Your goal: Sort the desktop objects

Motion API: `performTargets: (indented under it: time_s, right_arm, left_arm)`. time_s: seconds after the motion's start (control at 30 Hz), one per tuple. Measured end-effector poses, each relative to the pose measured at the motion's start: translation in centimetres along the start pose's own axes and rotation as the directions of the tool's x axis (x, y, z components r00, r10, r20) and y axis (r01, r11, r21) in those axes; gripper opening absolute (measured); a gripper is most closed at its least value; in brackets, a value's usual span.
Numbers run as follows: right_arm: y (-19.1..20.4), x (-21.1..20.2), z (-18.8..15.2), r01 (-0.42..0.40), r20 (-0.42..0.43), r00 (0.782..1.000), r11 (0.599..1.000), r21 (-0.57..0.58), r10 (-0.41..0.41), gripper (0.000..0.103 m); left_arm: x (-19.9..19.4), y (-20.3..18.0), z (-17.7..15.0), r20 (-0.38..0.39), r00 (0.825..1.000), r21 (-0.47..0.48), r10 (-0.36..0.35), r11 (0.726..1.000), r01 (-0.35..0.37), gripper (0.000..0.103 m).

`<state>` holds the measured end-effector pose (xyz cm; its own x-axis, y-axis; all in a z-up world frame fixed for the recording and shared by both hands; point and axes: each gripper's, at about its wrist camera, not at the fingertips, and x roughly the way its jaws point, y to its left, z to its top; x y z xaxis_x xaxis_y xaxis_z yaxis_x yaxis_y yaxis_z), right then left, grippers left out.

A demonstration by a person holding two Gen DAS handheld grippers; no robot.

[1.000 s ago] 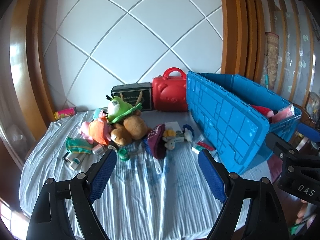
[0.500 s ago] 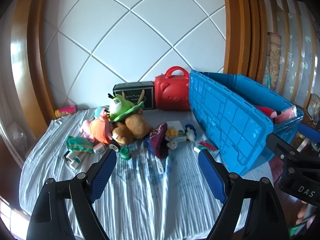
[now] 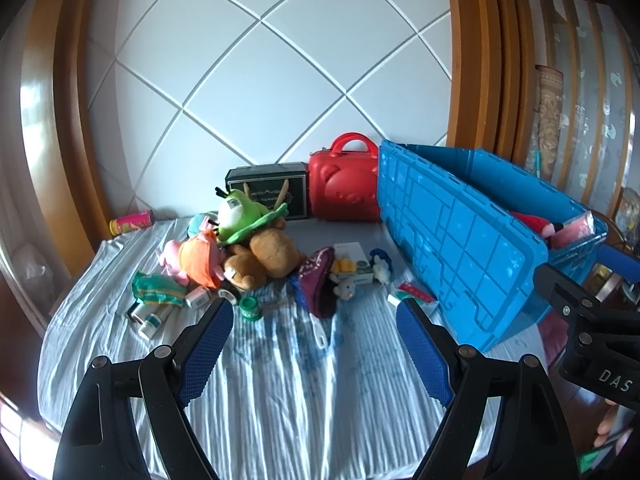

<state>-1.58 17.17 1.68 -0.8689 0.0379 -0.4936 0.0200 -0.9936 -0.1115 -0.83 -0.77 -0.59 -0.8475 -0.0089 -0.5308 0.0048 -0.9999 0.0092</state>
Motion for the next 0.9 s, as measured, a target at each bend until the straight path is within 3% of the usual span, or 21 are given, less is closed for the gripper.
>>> performTargets:
  time_s: [0.9]
  right_arm:
    - [2.3, -1.5, 0.5, 0.012, 0.012, 1.000, 0.999, -0.039, -0.011, 0.103]
  left_arm:
    - [-1.1, 1.6, 0.0, 0.022, 1.000, -0.011, -0.017, 1.000, 0.018, 0.084]
